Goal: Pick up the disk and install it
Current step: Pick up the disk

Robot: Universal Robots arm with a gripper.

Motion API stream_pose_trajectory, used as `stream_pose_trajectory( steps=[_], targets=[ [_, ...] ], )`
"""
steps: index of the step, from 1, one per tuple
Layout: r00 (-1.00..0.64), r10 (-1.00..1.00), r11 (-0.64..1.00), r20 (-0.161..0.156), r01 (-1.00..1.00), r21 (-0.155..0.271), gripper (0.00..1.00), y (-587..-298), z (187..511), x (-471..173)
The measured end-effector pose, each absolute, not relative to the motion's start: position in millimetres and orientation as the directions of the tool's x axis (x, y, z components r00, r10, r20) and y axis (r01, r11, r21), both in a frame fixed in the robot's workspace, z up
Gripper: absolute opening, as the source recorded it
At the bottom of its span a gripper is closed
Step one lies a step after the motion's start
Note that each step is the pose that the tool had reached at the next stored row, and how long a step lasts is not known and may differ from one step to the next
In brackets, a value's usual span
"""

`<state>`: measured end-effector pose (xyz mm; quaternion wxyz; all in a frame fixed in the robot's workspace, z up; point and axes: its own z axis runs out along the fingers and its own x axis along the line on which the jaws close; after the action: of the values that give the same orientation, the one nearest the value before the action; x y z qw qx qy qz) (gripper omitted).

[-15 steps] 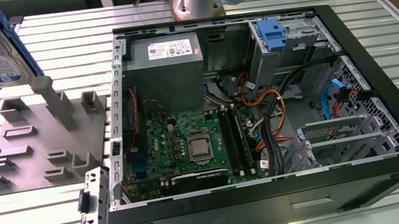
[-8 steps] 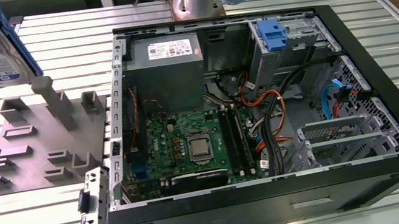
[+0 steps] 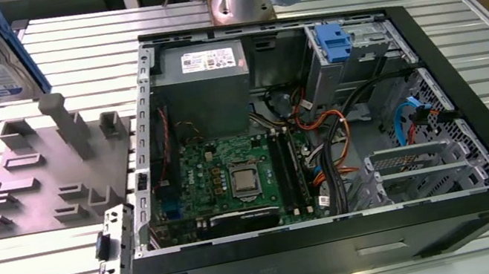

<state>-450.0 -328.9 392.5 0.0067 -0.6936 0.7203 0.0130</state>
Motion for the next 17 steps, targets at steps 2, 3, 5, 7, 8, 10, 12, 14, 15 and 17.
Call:
stream_pose_trajectory(
  steps=[2, 3, 5, 7, 8, 10, 12, 14, 15, 17],
  targets=[
    [-0.038, -0.999, 0.038, -0.028, -0.999, 0.009, 0.36, -328.9, 393.6, -450.0],
    [-0.038, -0.999, 0.038, -0.028, -0.999, 0.009, 0.36, -328.9, 394.2, -449.9],
    [-0.038, -0.999, 0.038, -0.028, -0.999, 0.009, 0.36, -328.9, 395.7, -450.0],
    [-0.038, -0.999, 0.038, -0.028, -0.999, 0.009, 0.36, -328.9, 397.1, -450.0],
    [-0.038, -0.999, 0.038, -0.028, -0.999, 0.009, 0.36, -328.9, 397.7, -449.9],
    [-0.038, -0.999, 0.038, -0.028, -0.999, 0.009, 0.36, -328.9, 398.7, -450.0],
    [-0.038, -0.999, 0.038, -0.028, -0.999, 0.009, 0.36, -328.9, 399.6, -450.0],
    [-0.038, -0.999, 0.038, -0.028, -0.999, 0.009, 0.36, -328.9, 400.2, -449.9],
    [-0.038, -0.999, 0.038, -0.028, -0.999, 0.009, 0.36, -328.9, 400.4, -449.9],
    [-0.038, -0.999, 0.038, -0.028, -0.999, 0.009, 0.36, -328.9, 400.9, -450.0]
  ],
)
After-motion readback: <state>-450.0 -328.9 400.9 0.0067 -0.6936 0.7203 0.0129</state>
